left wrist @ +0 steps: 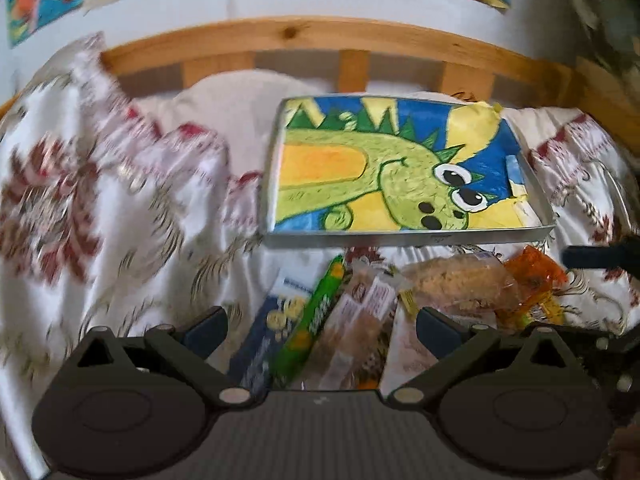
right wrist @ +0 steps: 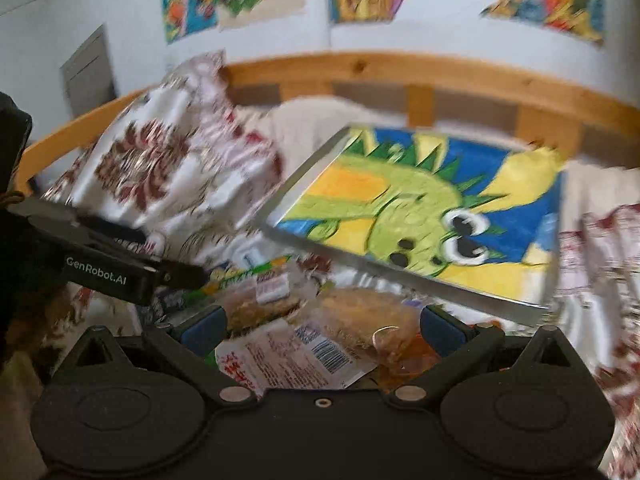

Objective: Organize snacks
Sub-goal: 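Move the left tool toward the snack bar while the right tool approaches the meat floss bag, then grasp the wrapped snack bar with the left tool while the right tool grasps the clear meat floss bag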

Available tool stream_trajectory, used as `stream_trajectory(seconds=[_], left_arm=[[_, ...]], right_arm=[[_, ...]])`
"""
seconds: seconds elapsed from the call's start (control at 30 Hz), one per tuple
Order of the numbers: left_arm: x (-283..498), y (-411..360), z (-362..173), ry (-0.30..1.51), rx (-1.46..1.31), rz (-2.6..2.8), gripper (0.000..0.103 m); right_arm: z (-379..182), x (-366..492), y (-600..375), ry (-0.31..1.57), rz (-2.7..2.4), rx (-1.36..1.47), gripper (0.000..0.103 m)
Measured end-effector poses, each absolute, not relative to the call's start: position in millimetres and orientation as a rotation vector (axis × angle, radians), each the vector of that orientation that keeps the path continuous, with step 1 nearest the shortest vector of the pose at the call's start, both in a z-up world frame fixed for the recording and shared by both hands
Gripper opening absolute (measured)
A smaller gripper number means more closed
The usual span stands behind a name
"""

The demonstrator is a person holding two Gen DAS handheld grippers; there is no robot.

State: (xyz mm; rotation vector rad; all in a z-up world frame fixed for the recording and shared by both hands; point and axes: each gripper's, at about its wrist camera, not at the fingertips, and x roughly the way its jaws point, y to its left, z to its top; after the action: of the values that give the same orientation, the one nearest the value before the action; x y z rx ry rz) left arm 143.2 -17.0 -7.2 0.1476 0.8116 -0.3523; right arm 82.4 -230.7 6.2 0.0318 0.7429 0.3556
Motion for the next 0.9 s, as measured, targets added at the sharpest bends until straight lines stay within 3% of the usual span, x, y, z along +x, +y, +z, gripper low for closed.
stream_trajectory(seconds=[0.63, 0.9], left_arm=[[162.1, -49.8, -42.4, 0.809, 0.407, -0.635, 0.102], [183.4, -40.1, -53.7, 0.856, 0.351, -0.704, 0.102]], right_arm=[[-38.8, 170.5, -258.2, 0.881, 0.666, -0.154, 0.102], [-54.4, 187.6, -242.2, 0.953, 0.691, -0.237, 0.102]])
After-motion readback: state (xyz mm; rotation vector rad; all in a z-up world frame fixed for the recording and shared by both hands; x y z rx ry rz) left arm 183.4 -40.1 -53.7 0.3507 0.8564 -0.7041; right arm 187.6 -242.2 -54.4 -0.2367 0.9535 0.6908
